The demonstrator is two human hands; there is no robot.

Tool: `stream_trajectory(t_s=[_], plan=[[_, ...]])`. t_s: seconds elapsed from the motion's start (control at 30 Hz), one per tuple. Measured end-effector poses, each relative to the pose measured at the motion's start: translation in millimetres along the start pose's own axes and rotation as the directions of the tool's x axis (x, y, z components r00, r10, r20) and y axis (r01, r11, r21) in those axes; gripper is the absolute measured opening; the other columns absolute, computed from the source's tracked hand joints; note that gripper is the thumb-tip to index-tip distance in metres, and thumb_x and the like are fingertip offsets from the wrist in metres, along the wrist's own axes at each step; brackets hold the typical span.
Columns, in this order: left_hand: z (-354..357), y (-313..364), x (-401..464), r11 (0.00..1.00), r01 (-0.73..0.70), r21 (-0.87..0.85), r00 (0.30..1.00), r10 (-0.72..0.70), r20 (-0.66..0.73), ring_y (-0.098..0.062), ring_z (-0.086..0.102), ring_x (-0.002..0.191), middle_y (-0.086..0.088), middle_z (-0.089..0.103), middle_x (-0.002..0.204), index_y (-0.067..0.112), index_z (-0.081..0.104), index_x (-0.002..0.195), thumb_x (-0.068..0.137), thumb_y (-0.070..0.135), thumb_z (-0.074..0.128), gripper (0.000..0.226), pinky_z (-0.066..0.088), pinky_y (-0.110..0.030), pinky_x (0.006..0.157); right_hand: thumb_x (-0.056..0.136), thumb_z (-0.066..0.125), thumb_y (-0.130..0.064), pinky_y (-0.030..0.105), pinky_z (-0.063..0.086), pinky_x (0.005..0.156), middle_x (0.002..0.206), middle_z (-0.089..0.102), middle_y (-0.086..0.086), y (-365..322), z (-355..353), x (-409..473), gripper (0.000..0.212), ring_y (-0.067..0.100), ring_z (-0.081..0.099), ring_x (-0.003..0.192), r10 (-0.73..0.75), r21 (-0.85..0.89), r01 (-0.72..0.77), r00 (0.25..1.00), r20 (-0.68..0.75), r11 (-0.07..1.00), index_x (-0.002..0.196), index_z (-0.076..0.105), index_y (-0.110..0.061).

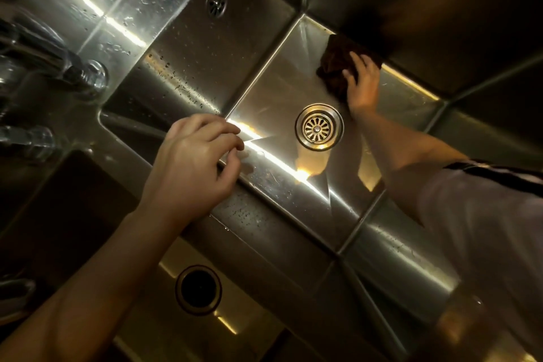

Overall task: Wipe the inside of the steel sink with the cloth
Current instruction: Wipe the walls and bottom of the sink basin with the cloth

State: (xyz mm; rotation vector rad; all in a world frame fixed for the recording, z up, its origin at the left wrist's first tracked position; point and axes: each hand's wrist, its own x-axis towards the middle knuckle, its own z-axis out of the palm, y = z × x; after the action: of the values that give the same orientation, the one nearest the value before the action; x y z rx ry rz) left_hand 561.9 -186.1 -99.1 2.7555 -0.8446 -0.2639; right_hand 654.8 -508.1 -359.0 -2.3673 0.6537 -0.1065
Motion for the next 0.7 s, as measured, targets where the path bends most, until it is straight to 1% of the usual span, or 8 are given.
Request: stream_trajectory(t_s=[0.07,0.17,0.23,0.3,0.43,0.53,0.6,0.7], plan=[[-0.1,-0.1,0.0,1.000,0.001,0.001,1.000,-0.001,-0.002,-0.019,0.055,0.112,0.000,0.068,0.107,0.011,0.072,0.096,0.088,0.026,0.043,0.034,0.033,-0.035,0.100,0.099,0.045,-0.027,0.029,0.019,0.116,0.150,0.036,0.010,8.1,-5.0,-15.8,0.045,0.025,0.029,0.140,0.104,-0.004,-0.104,0.990,-0.093,0.995,0.143,0.041,-0.021],[0.0,-0.4,1.1,1.000,0.000,0.001,1.000,0.000,0.007,-0.019,0.054,0.112,-0.001,0.068,0.108,0.011,0.072,0.098,0.088,0.027,0.041,0.036,0.034,-0.036,0.099,0.101,0.040,-0.031,0.029,0.018,0.116,0.153,0.031,0.009,2.1,4.4,-58.6,0.046,0.024,0.025,0.143,0.310,-0.002,-0.320,0.918,-0.246,0.947,0.146,0.037,-0.020],[0.2,-1.1,1.2,1.000,0.001,0.005,1.000,-0.001,0.012,-0.019,0.054,0.112,-0.001,0.068,0.108,0.011,0.072,0.099,0.087,0.026,0.042,0.035,0.033,-0.035,0.099,0.102,0.036,-0.032,0.027,0.016,0.116,0.154,0.029,0.008,-11.0,15.5,-82.6,0.046,0.023,0.024,0.143,0.395,0.008,-0.409,0.877,-0.274,0.913,0.147,0.034,-0.021],[-0.2,-0.7,0.9,1.000,0.002,0.012,1.000,-0.002,0.020,-0.020,0.054,0.112,-0.002,0.068,0.109,0.011,0.071,0.099,0.087,0.027,0.041,0.036,0.033,-0.035,0.098,0.102,0.035,-0.033,0.027,0.016,0.117,0.154,0.028,0.007,-18.8,22.9,-93.7,0.046,0.022,0.023,0.143,0.399,-0.019,-0.414,0.887,-0.232,0.910,0.147,0.033,-0.022],[-0.1,0.1,1.0,1.000,0.002,0.015,1.000,-0.002,0.023,-0.021,0.054,0.110,-0.001,0.068,0.108,0.011,0.071,0.099,0.087,0.027,0.040,0.036,0.034,-0.036,0.096,0.101,0.041,-0.032,0.028,0.019,0.116,0.152,0.033,0.008,-1.9,8.5,-72.6,0.046,0.023,0.026,0.142,0.240,-0.052,-0.251,0.957,-0.162,0.966,0.145,0.038,-0.021],[0.7,-0.5,0.0,1.000,-0.001,0.020,1.000,0.001,0.010,-0.020,0.053,0.110,-0.001,0.067,0.107,0.011,0.070,0.100,0.088,0.024,0.042,0.033,0.035,-0.036,0.095,0.100,0.042,-0.031,0.029,0.021,0.115,0.150,0.036,0.010,25.7,-10.4,-45.4,0.045,0.025,0.029,0.141,0.154,-0.068,-0.167,0.974,-0.164,0.984,0.144,0.040,-0.021],[1.7,-1.3,0.3,1.000,-0.006,0.015,1.000,0.006,0.003,-0.020,0.053,0.109,-0.001,0.067,0.106,0.011,0.070,0.100,0.088,0.023,0.044,0.031,0.035,-0.036,0.094,0.100,0.040,-0.032,0.030,0.021,0.117,0.151,0.034,0.010,38.3,-17.8,-39.9,0.046,0.025,0.027,0.142,0.182,-0.076,-0.200,0.963,-0.197,0.977,0.145,0.039,-0.021],[2.1,-2.8,0.0,1.000,-0.003,0.014,1.000,0.003,-0.007,-0.020,0.053,0.110,0.000,0.067,0.107,0.012,0.070,0.100,0.088,0.024,0.043,0.032,0.035,-0.036,0.094,0.102,0.033,-0.033,0.030,0.019,0.117,0.154,0.029,0.009,32.5,-12.2,-58.2,0.047,0.023,0.024,0.143,0.321,-0.077,-0.355,0.903,-0.285,0.932,0.148,0.032,-0.023]])
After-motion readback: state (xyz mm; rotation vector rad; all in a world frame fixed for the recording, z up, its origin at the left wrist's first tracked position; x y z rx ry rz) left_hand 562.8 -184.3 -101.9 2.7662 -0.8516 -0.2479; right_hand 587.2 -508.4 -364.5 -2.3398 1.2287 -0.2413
